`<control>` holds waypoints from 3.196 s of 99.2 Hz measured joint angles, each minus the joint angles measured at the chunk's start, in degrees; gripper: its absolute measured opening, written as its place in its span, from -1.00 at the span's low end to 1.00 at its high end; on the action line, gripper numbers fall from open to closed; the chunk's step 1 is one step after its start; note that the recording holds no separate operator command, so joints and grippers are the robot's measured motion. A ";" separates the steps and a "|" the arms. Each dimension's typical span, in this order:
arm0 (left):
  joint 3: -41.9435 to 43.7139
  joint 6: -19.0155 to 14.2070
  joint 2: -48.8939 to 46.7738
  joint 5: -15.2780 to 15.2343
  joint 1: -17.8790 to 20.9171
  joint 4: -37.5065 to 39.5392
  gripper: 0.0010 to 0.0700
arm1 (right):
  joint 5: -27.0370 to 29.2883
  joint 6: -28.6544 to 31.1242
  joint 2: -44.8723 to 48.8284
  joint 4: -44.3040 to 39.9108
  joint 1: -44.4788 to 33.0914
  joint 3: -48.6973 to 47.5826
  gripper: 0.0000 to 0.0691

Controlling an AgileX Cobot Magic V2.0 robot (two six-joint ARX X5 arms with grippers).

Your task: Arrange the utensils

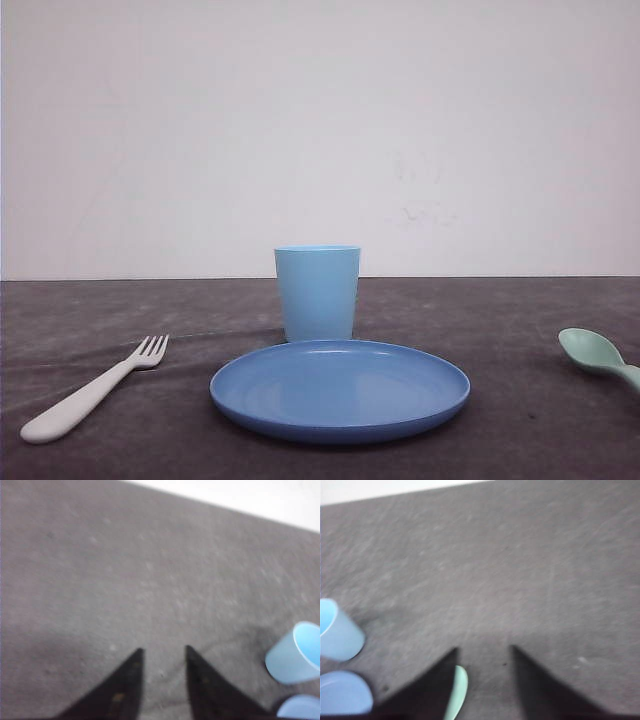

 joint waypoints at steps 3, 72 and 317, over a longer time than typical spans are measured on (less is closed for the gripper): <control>0.00 0.07 0.39 0.17 -0.55 0.00 -0.36 | -0.28 0.00 0.44 -0.04 0.28 0.02 -0.04; 0.00 -6.69 24.72 -3.32 -21.29 -0.68 -0.21 | -1.40 0.02 3.63 -0.26 2.56 0.04 0.17; 6.14 1.22 39.82 -15.56 -32.83 56.78 -0.92 | -1.14 -0.20 4.46 5.18 2.56 0.11 0.17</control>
